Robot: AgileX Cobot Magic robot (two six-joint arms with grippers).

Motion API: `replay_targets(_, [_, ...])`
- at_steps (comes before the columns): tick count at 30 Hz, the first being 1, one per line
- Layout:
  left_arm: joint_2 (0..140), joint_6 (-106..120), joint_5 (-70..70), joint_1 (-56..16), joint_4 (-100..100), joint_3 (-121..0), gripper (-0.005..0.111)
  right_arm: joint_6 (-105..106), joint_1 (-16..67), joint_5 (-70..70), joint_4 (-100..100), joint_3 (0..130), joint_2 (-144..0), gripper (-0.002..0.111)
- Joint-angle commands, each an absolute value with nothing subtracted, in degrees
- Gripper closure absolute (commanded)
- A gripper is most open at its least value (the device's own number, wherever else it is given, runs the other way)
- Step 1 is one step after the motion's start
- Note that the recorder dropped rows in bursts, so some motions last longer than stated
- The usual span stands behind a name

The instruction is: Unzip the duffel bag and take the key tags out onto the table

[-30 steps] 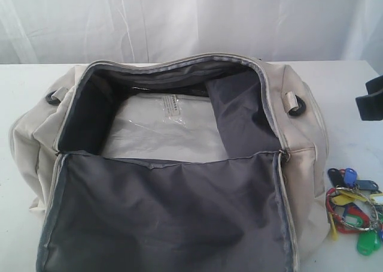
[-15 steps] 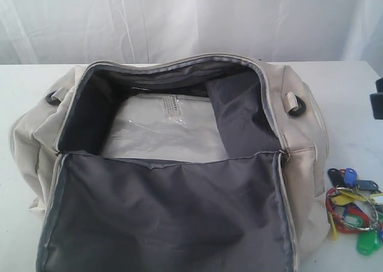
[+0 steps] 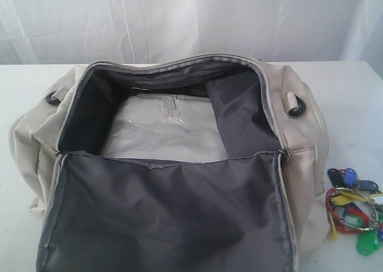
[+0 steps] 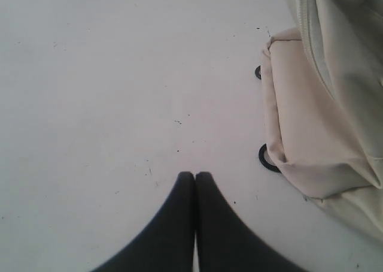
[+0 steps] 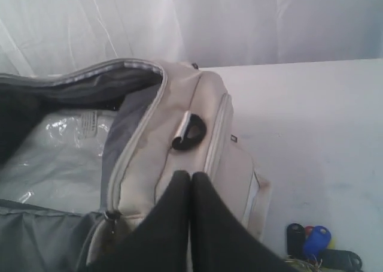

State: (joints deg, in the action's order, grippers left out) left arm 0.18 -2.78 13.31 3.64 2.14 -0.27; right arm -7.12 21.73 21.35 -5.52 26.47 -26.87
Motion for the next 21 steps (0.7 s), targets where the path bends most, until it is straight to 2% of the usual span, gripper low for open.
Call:
replay_targets(1, [0.0,-2.8,13.2,3.3,2.5,0.0,0.107,-2.5,21.7,15.1,-5.1,20.8,-26.3,0.108])
replay_targets(7, [0.0,-2.8,13.2,3.3,2.5,0.0,0.107,1.4,21.8,6.3,-4.3,9.1,-20.9,0.108])
replay_targets(14, [0.0,-2.8,13.2,3.3,2.5,0.0,0.107,1.3,21.8,4.6,-4.4,0.0,-11.0,0.108])
replay_targets(21, [0.0,-2.8,13.2,3.3,2.5,0.0,0.107,1.3,21.8,17.8,-4.4,0.0,-2.7,0.108])
